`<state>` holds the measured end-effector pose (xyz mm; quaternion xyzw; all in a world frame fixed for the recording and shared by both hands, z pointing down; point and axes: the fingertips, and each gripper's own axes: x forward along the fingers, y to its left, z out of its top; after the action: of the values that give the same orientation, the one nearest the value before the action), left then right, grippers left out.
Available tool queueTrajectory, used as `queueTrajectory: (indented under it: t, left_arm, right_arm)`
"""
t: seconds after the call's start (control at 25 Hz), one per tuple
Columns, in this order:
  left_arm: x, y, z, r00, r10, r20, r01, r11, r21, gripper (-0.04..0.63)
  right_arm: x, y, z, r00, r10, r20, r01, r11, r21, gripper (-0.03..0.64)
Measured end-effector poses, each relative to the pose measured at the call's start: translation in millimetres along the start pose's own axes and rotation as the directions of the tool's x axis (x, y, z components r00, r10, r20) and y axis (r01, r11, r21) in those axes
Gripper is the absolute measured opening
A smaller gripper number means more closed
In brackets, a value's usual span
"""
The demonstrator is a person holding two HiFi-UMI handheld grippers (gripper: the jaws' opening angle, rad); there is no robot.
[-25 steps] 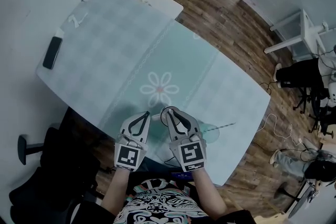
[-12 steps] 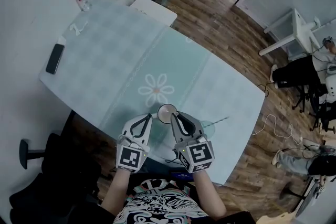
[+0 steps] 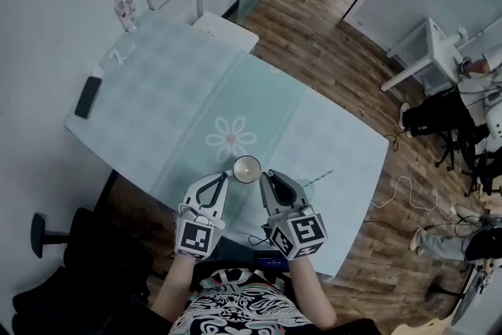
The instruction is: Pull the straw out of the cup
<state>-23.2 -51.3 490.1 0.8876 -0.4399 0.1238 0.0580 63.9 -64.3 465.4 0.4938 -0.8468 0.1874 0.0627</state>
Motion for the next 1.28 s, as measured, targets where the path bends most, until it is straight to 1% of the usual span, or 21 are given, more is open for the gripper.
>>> queueTrajectory:
  t: [0.28, 0.48, 0.64, 0.88, 1.12, 1.28]
  left_arm:
    - [-7, -11, 10, 1.0, -0.007, 0.021, 0.006, 1.0, 0.024, -0.002]
    - [-14, -12, 13, 1.0, -0.001, 0.016, 0.0, 1.0, 0.027, -0.002]
    - [-17, -13, 16, 0.999, 0.003, 0.036, -0.004, 0.999, 0.039, -0.002]
    - [-22, -17, 10, 1.0, 0.001, 0.011, -0.001, 0.999, 0.037, -0.002]
    - [-25, -19, 6, 1.0, 0.001, 0.005, -0.002, 0.999, 0.035, -0.002]
    - [-26, -21, 1, 1.0, 0.001, 0.011, -0.002, 0.998, 0.063, -0.002]
  right_arm:
    - [-15, 1, 6, 0.999, -0.016, 0.036, 0.015, 1.0, 0.024, 0.058]
    - [-22, 4, 6, 0.999, -0.017, 0.043, 0.016, 0.999, 0.031, 0.058]
    - [-29, 4, 4, 0.999, -0.025, 0.045, 0.023, 0.999, 0.036, 0.058]
    - [-33, 3, -3, 0.999, -0.028, 0.039, 0.026, 0.998, 0.05, 0.058]
    - [-34, 5, -15, 1.0, -0.023, 0.015, 0.022, 0.998, 0.057, 0.058]
    - [-36, 6, -24, 1.0, -0.021, -0.006, 0.021, 0.998, 0.063, 0.058]
